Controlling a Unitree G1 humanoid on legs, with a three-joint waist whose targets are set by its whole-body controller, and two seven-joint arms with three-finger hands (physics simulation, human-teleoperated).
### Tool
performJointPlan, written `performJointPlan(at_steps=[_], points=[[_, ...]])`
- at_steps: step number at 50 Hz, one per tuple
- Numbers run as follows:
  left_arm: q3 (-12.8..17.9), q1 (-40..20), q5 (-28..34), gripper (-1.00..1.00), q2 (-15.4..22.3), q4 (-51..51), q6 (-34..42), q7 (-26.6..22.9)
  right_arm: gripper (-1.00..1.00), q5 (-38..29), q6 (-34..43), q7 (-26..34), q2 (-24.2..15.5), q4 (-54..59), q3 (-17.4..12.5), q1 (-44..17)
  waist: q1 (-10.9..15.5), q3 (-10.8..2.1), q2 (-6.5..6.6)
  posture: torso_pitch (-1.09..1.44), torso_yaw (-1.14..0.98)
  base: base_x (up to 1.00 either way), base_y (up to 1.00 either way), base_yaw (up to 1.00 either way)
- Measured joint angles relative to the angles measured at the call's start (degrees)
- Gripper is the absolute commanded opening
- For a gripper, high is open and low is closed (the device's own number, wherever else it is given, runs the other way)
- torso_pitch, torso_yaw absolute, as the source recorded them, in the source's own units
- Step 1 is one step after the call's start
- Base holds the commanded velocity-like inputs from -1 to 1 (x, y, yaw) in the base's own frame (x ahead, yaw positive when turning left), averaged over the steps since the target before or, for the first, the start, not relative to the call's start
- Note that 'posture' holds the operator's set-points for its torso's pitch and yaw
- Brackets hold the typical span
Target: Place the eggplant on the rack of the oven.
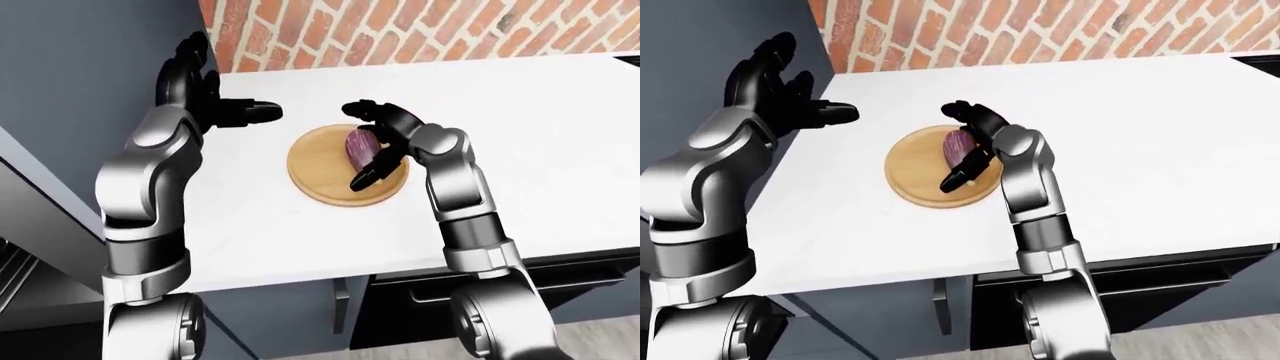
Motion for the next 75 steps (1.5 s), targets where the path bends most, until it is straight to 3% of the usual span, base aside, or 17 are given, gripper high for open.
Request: performJointPlan(at_steps=[21, 39, 42, 59, 60, 65, 66, 67, 68, 70, 75], points=[[0.07, 0.46, -0.35, 1.00, 0.00, -0.42, 0.07, 0.16, 0.61, -2.28, -3.00, -0.32, 0.35, 0.29, 0.38, 1.16, 0.01, -0.26, 0.02, 0.00, 0.00, 0.00, 0.00, 0.00], [0.23, 0.79, -0.66, 1.00, -0.01, -1.06, 0.43, 0.50, 0.29, -3.99, -3.51, -0.52, 0.48, 0.91, -0.11, 0.32, 0.00, -0.34, 0.05, 0.00, 0.00, 0.00, 0.00, 0.00], [0.24, 0.83, -0.71, 1.00, 0.03, -1.10, 0.39, 0.54, 0.15, -3.96, -3.59, -0.90, 0.55, 1.47, -0.18, 0.00, -0.05, -0.35, 0.07, 0.00, 0.00, 0.00, 0.00, 0.00], [0.14, 0.90, -0.91, 1.00, 0.01, -0.48, -0.20, 0.50, -0.10, -0.68, -1.61, -3.07, -0.07, 5.76, -0.87, -6.15, -0.08, 0.20, 0.18, 0.00, 0.00, 0.00, 0.00, 0.00], [0.13, 0.95, -0.91, 1.00, 0.00, -0.44, -0.25, 0.49, -0.26, -0.46, -1.54, -3.33, -0.18, 5.67, -0.95, -6.43, -0.07, 0.19, 0.16, 0.00, 0.00, 0.00, 0.00, 0.00], [0.26, 1.00, -0.94, 1.00, 0.11, -0.90, 0.10, 0.55, -0.30, 0.78, -1.03, -4.79, -0.69, 6.03, -1.49, -8.08, -0.03, 0.27, 0.08, 0.00, 0.00, 0.00, 0.00, 0.00], [0.27, 1.01, -0.94, 1.00, 0.12, -1.04, 0.15, 0.57, -0.48, 1.15, -0.94, -5.23, -0.83, 6.39, -1.71, -8.57, -0.01, 0.29, 0.07, 0.00, 0.00, 0.00, 0.00, 0.00], [0.29, 1.04, -0.94, 1.00, 0.14, -1.18, 0.17, 0.58, -0.52, 1.66, -0.74, -5.83, -0.91, 6.91, -2.13, -9.26, -0.01, 0.34, 0.09, 0.00, 0.00, 0.00, 0.00, 0.00], [0.26, 1.02, -0.94, 1.00, 0.13, -1.20, 0.16, 0.57, -0.80, 2.25, -0.48, -6.58, -1.05, 7.28, -2.58, -9.93, 0.03, 0.38, 0.10, 0.00, 0.00, 0.00, 0.00, 0.00], [0.22, 0.84, -0.95, 1.00, 0.18, -1.04, 0.20, 0.54, -1.00, 3.77, 0.02, -8.68, -1.36, 8.00, -3.60, -11.51, 0.08, 0.49, 0.12, 0.00, 0.00, 0.00, 0.00, 0.00], [0.19, 0.59, -0.86, 1.00, 0.24, -0.80, 0.35, 0.51, -1.00, 9.08, 2.04, -14.35, -2.44, 7.53, -5.82, -14.97, 0.15, 0.55, 0.06, 0.00, 0.00, 0.00, 0.00, 0.00]])
